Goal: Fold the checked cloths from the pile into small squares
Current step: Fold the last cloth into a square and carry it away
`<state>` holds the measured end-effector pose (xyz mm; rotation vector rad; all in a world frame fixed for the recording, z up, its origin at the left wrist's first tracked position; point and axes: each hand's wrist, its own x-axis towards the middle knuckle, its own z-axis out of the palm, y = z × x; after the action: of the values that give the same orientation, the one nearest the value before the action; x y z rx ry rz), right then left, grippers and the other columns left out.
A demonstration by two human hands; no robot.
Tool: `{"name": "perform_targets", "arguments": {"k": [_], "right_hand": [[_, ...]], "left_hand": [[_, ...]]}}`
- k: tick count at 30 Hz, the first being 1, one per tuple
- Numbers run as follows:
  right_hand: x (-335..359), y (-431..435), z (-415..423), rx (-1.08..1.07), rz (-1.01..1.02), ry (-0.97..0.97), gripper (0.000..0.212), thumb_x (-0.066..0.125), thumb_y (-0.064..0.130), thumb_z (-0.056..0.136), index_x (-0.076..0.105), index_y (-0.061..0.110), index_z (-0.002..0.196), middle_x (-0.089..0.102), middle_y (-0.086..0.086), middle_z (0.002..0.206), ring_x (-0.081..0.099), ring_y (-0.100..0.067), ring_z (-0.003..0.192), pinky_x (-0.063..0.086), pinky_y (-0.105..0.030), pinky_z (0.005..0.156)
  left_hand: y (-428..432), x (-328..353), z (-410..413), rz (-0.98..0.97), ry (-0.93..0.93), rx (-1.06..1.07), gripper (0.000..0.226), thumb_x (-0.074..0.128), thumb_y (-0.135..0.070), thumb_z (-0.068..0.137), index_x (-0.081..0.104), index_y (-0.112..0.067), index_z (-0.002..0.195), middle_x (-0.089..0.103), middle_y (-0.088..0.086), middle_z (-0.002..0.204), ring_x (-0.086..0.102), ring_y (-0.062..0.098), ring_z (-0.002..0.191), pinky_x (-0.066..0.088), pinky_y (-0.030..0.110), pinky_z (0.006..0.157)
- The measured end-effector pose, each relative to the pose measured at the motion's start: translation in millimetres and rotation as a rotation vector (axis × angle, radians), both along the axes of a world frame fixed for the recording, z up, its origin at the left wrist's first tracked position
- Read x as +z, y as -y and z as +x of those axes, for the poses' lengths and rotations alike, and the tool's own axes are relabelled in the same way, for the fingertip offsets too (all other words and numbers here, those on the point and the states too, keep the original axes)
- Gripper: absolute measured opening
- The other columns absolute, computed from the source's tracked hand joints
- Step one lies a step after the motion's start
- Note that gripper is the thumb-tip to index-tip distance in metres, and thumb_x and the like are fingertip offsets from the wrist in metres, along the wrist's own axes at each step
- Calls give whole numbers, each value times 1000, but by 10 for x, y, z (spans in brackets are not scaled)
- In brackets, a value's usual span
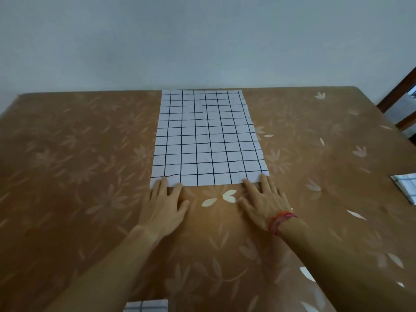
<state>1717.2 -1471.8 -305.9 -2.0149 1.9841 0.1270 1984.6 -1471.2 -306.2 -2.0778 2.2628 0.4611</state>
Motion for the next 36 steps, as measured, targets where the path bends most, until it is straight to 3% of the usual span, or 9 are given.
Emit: {"name": "perform_targets", "arguments": {"k": [6,11,13,16,19,22,26,31,36], "right_hand": [[5,-75,32,5,-182,-71,56,27,49,98,36,17,143,29,-6,153,25,-21,141,23,-38,111],[28,-140,-89,59,-253,-114,26,51,36,88,66,15,94,61,-4,104,57,-25,96,40,-36,86],[157,-185,-157,71,-273,-110,16,63,29,80,67,15,76,63,-3,90,59,-26,80,41,-35,74],[514,-307,-238,192,-416,-79,9,75,11,69,66,10,73,64,-4,89,62,-24,72,45,-28,70],[663,-437,-359,185,-635,124,13,58,11,66,58,8,53,57,-3,55,54,-23,42,43,-25,46],[575,-552,-564,77,-541,98,15,48,19,70,59,10,67,55,-3,58,52,-29,52,47,-35,54],[698,-831,-761,40,-375,20,33,76,17,60,71,11,93,63,-8,72,61,-35,66,52,-39,58],[912,-1306,-828,-87,-332,18,10,77,9,61,75,18,67,58,-2,66,59,-30,68,45,-32,59],[1193,-1686,-860,-235,-124,88,12,64,26,76,75,28,80,72,2,83,64,-24,91,51,-30,76]], "left_hand": [[-117,-26,-72,-128,-21,-4,53,36,-41,100,35,-17,147,27,3,157,17,19,147,17,39,118],[-185,-21,37,-306,-144,-52,21,62,-9,84,66,-8,104,64,2,105,60,22,102,49,39,89],[-222,62,68,-358,-186,-53,18,69,-2,78,66,-9,94,64,1,91,60,20,86,52,35,76],[-271,204,84,-438,-229,-62,23,71,5,73,60,-13,82,58,-4,77,54,18,72,45,31,63],[-339,327,87,-492,-222,-87,30,71,8,70,56,-15,83,55,-4,73,50,20,69,42,33,59],[-471,459,83,-494,-229,-79,31,70,5,73,66,-13,97,59,-3,80,56,21,75,43,30,61],[-723,638,98,-457,-261,-118,12,70,-3,80,67,-15,82,53,-8,81,52,13,71,46,30,58],[-1147,872,81,-377,-281,-165,25,71,-5,80,53,-22,74,51,-12,68,45,8,58,24,12,51],[-1527,1095,108,-367,-303,-172,24,65,-4,83,49,-21,76,49,-10,65,45,12,54,33,25,45]]}}
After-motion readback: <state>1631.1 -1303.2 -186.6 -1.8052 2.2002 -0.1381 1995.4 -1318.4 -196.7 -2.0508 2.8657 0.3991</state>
